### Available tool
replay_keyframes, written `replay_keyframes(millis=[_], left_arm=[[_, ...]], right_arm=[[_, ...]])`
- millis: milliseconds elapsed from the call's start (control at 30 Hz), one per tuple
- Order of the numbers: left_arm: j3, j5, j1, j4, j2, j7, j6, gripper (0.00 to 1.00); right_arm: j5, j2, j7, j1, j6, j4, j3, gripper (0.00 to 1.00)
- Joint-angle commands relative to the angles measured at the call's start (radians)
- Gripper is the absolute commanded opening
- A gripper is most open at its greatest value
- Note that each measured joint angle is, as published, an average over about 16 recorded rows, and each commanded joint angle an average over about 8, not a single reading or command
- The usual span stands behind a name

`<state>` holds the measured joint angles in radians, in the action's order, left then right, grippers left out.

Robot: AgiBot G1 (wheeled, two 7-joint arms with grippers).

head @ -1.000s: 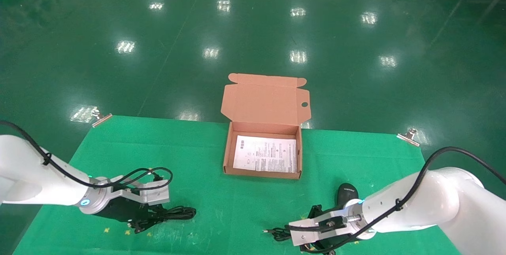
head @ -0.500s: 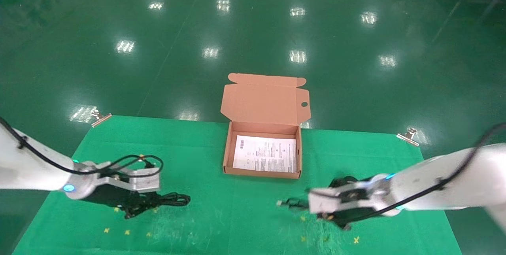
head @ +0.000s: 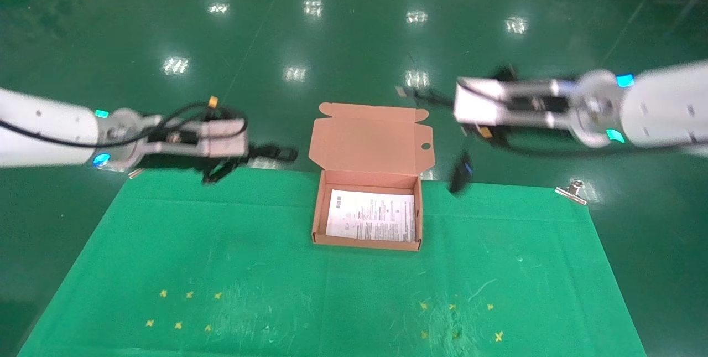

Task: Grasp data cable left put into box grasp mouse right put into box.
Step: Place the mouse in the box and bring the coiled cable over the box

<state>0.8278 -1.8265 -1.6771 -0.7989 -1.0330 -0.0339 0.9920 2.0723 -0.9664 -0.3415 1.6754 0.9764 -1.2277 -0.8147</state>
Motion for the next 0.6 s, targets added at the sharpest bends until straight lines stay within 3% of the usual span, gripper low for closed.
replay_keyframes(millis=[33,367,600], left_arm=[[-0.008,-0.013,-0.003,-0.071,0.001,0.04,-0.039,0.0],[-0.012,-0.106,-0.058,-0.077,-0.092,0.125,-0.172,0.0],[-0.011,-0.127,-0.08,-0.046,-0.123,0.119,-0.203,0.0]], right_arm=[[0.01,-0.034,-0.001,0.036,-0.027,0.011,0.012,0.0],[-0.028,-0.293,0.137,0.186,-0.182,0.303,0.023,0.0],[-0.059,-0.363,0.195,0.229,-0.219,0.412,0.026,0.0]])
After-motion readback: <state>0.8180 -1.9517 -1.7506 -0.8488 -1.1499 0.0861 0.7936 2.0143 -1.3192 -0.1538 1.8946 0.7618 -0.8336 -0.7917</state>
